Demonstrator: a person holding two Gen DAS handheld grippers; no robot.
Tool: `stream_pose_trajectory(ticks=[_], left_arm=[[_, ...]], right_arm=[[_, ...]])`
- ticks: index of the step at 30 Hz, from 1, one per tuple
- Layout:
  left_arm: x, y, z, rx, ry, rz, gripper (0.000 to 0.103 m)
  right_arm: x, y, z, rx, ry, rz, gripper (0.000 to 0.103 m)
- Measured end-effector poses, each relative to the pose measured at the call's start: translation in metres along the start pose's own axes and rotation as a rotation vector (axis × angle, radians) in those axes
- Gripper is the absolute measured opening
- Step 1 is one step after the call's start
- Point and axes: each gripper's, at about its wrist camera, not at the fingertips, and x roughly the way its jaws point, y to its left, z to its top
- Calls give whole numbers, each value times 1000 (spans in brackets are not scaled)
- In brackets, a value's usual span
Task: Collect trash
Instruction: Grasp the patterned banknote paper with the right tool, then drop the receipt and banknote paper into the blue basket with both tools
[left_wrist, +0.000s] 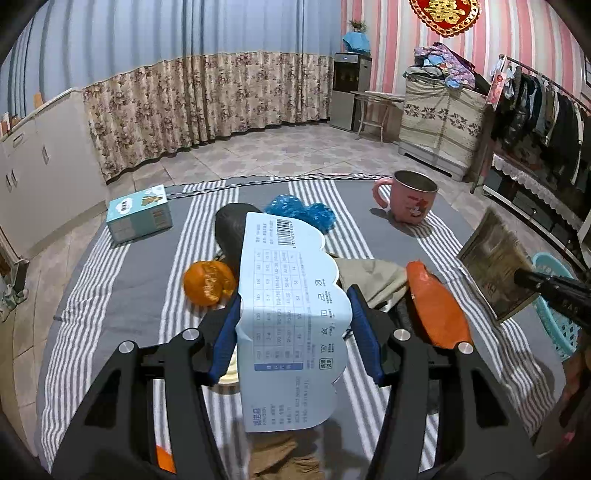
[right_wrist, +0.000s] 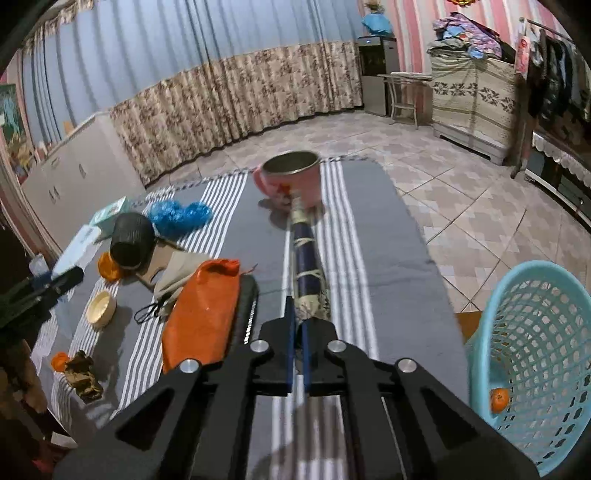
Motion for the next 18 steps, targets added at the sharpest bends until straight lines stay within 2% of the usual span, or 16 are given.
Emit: stream_pose_trajectory(ticks=[9,14,15,18], left_arm=[[-6,-57,22,56,-50,-66,54],[-9,-116,36,100,-85,-153,54],[-9,-128,38,111,-90,-168,54],[-6,-170,38,146,-95,-224,54]], right_arm=[[-42,-37,12,56,-111,-4,2],[-80,-78,11,93,-180,-126,2],[-89,-91,9,99,-190,-178,2],[-103,-120,2,129,-196,-262,2]])
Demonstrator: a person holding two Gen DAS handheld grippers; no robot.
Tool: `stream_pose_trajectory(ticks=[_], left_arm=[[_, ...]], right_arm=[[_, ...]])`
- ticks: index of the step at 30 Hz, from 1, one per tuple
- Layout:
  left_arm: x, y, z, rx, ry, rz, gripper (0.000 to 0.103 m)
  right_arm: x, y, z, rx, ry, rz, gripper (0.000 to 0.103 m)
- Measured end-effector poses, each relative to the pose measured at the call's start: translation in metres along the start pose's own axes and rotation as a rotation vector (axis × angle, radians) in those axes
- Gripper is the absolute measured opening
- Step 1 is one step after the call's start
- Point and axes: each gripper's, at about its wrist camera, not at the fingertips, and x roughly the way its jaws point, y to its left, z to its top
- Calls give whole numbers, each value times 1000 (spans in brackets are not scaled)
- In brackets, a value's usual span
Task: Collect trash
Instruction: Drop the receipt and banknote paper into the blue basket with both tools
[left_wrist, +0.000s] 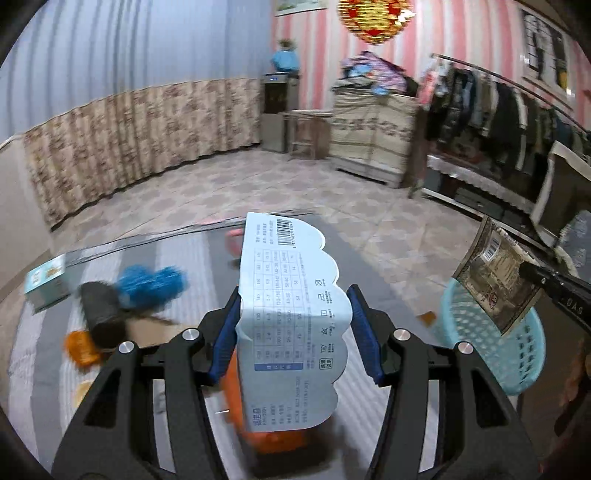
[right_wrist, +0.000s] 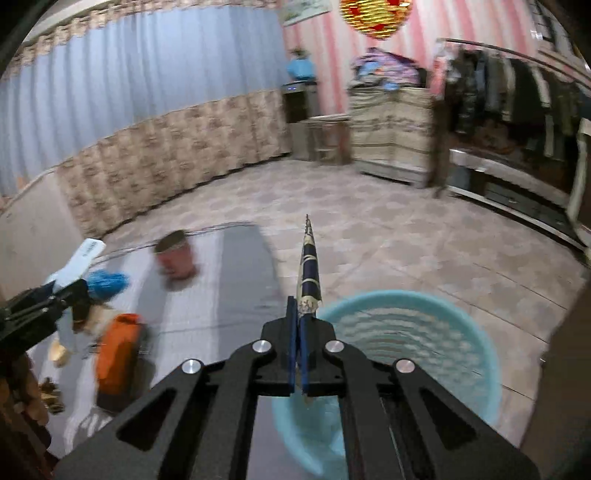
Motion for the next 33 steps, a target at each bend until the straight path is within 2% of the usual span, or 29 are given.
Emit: stream_pose_trajectory(ticks=[4,7,13,17,18,20,21,24,27,29,33], left_arm=[[19,-55,1,47,3,-73,54],[36,-100,-5,92,17,-139,54],[75,-183,-28,170,76,-239,54],[91,-211,-34,214,92,-267,55],[93,-214,-34,216,92,-267,57],[94,-214,-33,212,93,-259,77],[94,-211,-30,201,86,-249,81],[91,-200,-22,174,68,-237,85],[86,-188,-15,162,42,-188,88],[78,-172,-11,149,16,-158,93],[58,-139,-6,103,-22,-104,97]], right_arm=[[2,-49,-7,65,24,-91,2],[7,-72,-9,87,45,-127,2],[14,-104,-11,142,53,-137,2],[13,-122,-18,170,60,-143,2],[14,-124,-18,175,62,-142,2],[17,-129,-19,192,66,-132,2],[18,-129,-19,193,68,-131,2],[20,-125,-20,187,70,-118,2],[20,-115,-21,168,70,-105,2],[24,-111,-21,157,78,-99,2],[38,-104,-25,161,112,-87,3]])
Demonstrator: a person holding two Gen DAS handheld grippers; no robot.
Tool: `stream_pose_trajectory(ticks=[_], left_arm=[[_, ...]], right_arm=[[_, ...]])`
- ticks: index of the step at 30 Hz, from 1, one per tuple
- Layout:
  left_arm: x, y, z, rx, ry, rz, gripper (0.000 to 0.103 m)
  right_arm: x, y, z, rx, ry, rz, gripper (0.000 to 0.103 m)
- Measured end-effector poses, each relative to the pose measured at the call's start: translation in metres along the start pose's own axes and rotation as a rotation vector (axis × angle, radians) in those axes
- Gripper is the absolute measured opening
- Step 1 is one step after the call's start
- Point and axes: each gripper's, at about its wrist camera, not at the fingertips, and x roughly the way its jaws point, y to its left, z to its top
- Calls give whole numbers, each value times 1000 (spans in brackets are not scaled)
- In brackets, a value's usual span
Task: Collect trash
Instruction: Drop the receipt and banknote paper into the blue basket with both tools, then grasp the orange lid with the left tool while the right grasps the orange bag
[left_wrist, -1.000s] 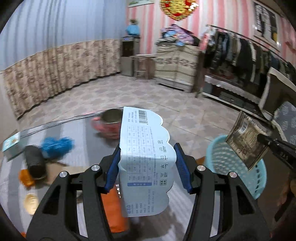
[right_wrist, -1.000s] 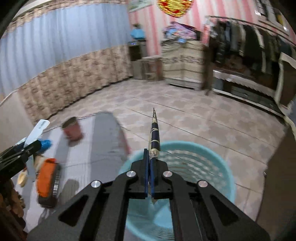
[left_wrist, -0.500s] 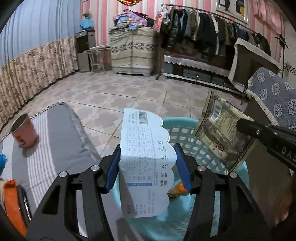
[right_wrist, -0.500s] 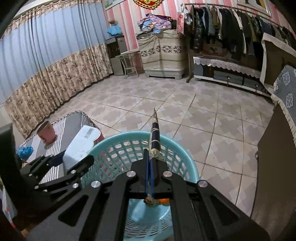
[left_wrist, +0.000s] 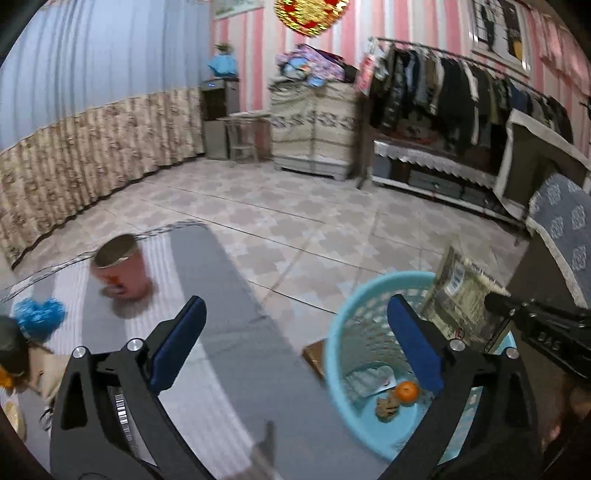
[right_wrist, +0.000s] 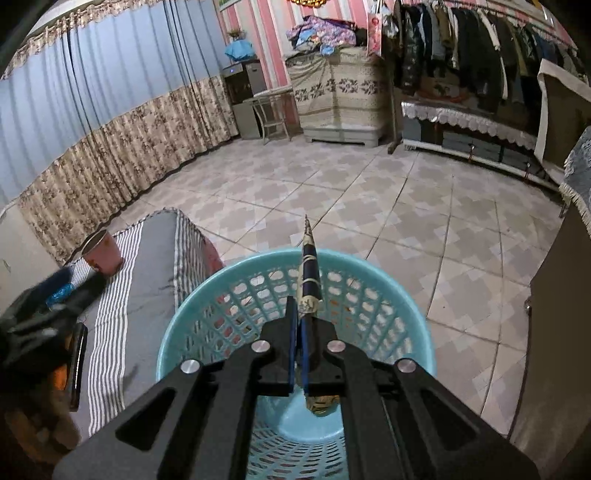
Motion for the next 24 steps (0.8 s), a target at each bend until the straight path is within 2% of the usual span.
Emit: stream_pose_trajectory(ticks=[1,2,3,4,5,9,12,16,18,24], left_arm=[[-5,7,0,-9,-4,9,97],[-10,13,0,-15,-8,17,97],[-14,18,-1,-15,-11,24,97],[-19,25,-1,-13,-16,38,97],[-22,29,-2,-13,-17,47,97],[-40,51,-8,-44,-18,68,97],[-55,73,-14,-69,-23,97,97],[-74,103,-23,-108,-36,134,97],[-86,122,-31,-133,-40,155,98],[-124,178,-56,-173,-47,249,97]], right_arm=[[2,1,-1,-2,7,0,4],[5,2,-2,-2,15,2,8],[7,3,-3,1,23,3,27],[9,4,-4,3,24,-9,41],[8,5,-5,2,17,-19,62],[6,9,-5,-6,7,-33,65],[1,17,-6,-28,-12,-65,83],[-8,38,-6,-81,-49,-80,85],[-15,55,-8,-110,-77,-88,91],[-33,117,-20,-194,-141,-31,92]])
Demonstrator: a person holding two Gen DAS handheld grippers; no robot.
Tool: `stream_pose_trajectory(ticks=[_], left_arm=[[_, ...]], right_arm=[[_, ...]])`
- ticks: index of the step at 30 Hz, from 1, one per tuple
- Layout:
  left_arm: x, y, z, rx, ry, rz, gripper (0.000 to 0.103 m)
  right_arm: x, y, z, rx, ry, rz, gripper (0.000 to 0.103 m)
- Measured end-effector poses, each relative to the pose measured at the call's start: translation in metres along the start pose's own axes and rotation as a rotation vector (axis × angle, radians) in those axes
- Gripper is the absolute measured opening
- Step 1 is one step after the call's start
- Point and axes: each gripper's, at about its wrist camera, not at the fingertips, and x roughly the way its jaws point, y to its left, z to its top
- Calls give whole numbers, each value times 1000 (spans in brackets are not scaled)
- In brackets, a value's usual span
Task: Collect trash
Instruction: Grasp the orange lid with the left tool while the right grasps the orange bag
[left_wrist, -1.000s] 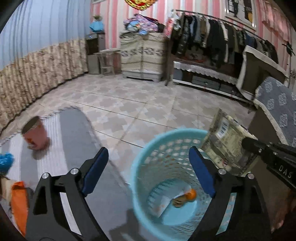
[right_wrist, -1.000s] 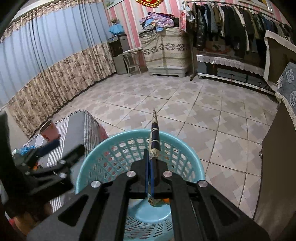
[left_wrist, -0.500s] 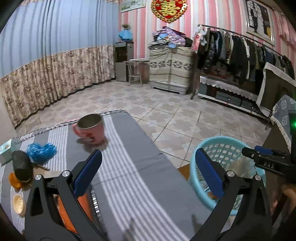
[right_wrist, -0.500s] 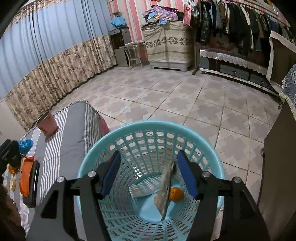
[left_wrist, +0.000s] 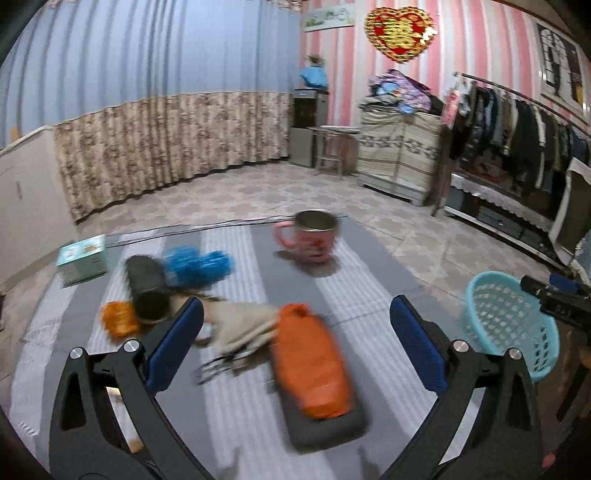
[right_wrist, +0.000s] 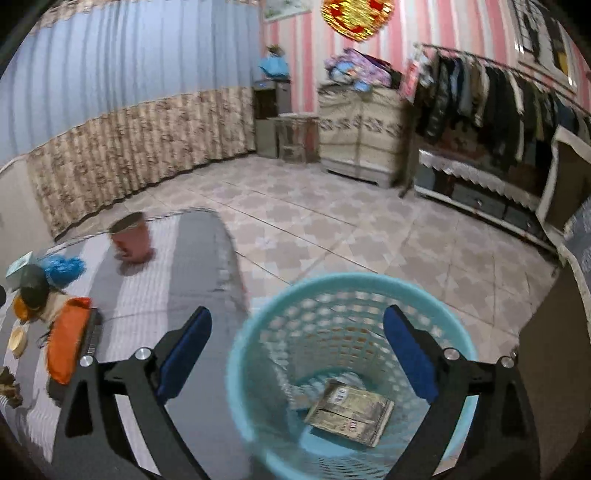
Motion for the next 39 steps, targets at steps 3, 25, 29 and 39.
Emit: stream_pose_trajectory(ticks=[3,25,29,39], left_arm=[[-10,36,-13,-7,17,54,97],[-27,199,-134,-160,264,227,81],[-25,197,-143,-163,272,215,69],[-30,196,-126,-125,245,216,39]], right_arm=[[-6,32,-1,-17,-28,42,92],[-21,170,-37,-211,24,149,97],[-12,166,-37,-184,52,155,97],[-7,175,-38,-175,64,202,97]])
